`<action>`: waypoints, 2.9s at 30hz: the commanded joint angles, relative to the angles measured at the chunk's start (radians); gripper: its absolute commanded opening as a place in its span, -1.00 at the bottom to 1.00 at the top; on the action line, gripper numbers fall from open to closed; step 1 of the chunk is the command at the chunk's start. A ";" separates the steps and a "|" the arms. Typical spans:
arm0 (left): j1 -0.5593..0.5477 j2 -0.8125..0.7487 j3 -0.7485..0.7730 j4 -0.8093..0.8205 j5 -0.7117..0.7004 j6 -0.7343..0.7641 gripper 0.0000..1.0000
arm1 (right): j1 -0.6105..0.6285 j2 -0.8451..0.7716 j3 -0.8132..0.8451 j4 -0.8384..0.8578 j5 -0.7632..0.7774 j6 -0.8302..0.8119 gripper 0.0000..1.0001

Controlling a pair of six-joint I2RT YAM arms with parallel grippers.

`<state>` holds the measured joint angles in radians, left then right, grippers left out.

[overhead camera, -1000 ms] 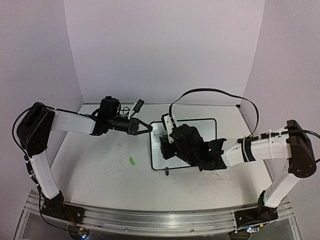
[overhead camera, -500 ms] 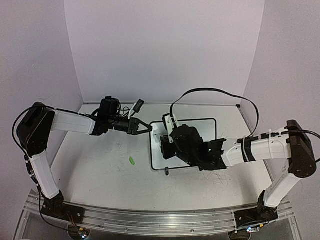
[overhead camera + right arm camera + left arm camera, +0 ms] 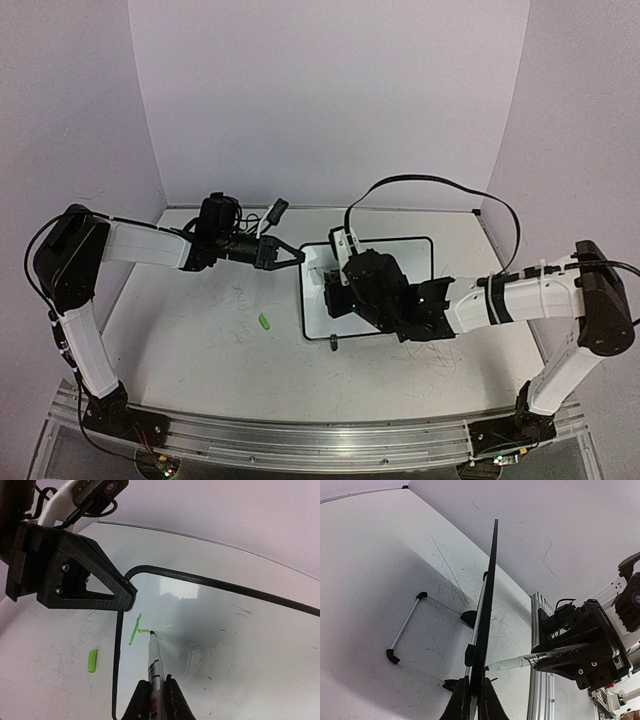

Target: Write a sentence on the whiteboard

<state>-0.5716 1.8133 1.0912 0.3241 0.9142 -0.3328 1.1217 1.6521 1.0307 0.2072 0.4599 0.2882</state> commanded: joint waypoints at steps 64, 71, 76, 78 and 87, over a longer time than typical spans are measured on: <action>-0.012 -0.046 -0.002 0.015 0.044 -0.017 -1.00 | -0.039 -0.035 -0.024 -0.004 -0.053 0.020 -1.00; -0.013 -0.045 0.000 0.015 0.044 -0.017 -1.00 | -0.034 -0.038 -0.031 -0.008 -0.053 0.027 -1.00; -0.013 -0.045 0.001 0.015 0.046 -0.017 -1.00 | -0.031 -0.041 -0.034 -0.011 -0.050 0.032 -1.00; -0.013 -0.045 0.001 0.015 0.045 -0.017 -1.00 | -0.031 -0.041 -0.035 -0.013 -0.052 0.034 -1.00; -0.013 -0.046 0.002 0.015 0.046 -0.018 -1.00 | -0.021 -0.043 -0.043 -0.018 -0.055 0.050 -1.00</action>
<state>-0.5732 1.8133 1.0904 0.3241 0.9138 -0.3363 1.0969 1.6295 1.0054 0.2134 0.3950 0.3195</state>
